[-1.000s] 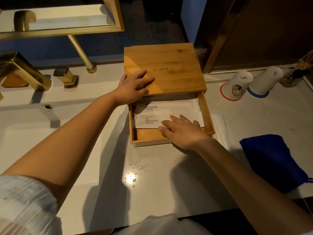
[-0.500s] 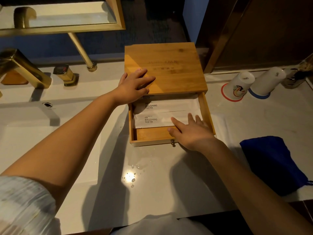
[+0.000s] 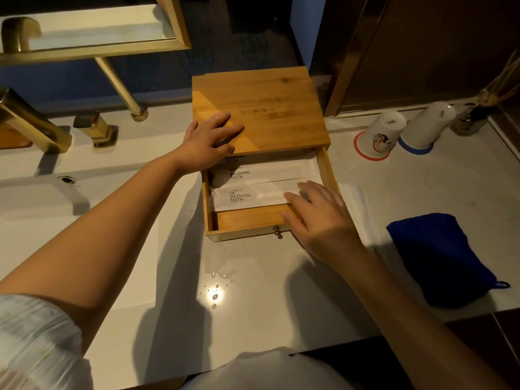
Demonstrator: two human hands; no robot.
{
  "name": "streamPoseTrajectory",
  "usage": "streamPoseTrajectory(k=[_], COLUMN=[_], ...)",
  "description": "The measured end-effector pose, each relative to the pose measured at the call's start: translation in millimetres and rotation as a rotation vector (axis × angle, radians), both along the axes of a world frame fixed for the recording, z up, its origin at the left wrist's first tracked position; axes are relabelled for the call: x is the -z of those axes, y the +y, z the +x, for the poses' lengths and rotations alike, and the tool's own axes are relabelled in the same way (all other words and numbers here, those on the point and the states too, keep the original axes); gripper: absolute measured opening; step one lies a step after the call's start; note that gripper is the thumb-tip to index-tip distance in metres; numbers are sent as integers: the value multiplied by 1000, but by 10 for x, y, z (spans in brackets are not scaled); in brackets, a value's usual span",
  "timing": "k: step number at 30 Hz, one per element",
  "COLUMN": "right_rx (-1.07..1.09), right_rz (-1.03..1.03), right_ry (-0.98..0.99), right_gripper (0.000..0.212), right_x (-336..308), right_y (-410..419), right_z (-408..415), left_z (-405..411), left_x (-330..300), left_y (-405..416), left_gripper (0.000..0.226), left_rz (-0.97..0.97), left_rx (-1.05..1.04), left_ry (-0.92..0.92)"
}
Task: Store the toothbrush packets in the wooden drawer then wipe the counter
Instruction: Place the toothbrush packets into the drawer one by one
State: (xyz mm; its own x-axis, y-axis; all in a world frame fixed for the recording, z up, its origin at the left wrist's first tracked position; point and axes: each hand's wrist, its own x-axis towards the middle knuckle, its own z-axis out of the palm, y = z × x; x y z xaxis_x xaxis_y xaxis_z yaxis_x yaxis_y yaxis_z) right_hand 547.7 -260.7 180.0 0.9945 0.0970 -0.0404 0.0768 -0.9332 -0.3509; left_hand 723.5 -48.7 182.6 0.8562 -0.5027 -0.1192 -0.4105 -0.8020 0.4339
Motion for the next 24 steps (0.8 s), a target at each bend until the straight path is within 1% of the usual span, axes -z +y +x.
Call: streamPoseTrajectory(k=[2, 3, 5, 7, 8, 10, 12, 14, 16, 19, 21, 22, 24], right_rx=[47, 112, 287, 440, 471, 444, 420, 441, 443, 434, 320, 264, 247], right_rz=[64, 87, 155, 182, 147, 23, -56, -96, -127, -145, -196, -168, -10], right_ry=[-299, -367, -376, -327, -261, -54, 156, 265, 252, 208, 206, 213, 281], right_gripper=[31, 28, 28, 29, 31, 35, 47, 60, 60, 52, 48, 46, 42], right_x=[15, 43, 123, 254, 323, 454, 511, 537, 542, 495, 432, 403, 329], right_y=[-97, -168, -328, -533, -637, -796, -845, -832, -786, -718, -700, -708, -734], right_z=[-177, -271, -437, -551, -582, -624, -648, -654, -650, -672, -691, -691, -674], left_z=[-5, -4, 2, 8, 11, 7, -5, -14, -23, -35, -34, -29, -19], left_x=[7, 11, 26, 35, 36, 32, 21, 8, -5, -15, -13, -8, 4], left_y=[2, 6, 10, 8, 8, 7, 0, -10, -20, -35, -36, -32, -21], left_gripper=[47, 47, 48, 48, 47, 47, 47, 47, 47, 47, 47, 47, 47], left_rz=[3, 4, 10, 22, 24, 22, 20, 23, 29, 30, 28, 28, 30], left_rx=[4, 3, 1, 1, -2, -8, -3, -3, -7, -14, -15, -12, -4], left_ry=[-10, -11, -12, -17, -17, -14, -10, -10, -13, -6, -3, -6, -10])
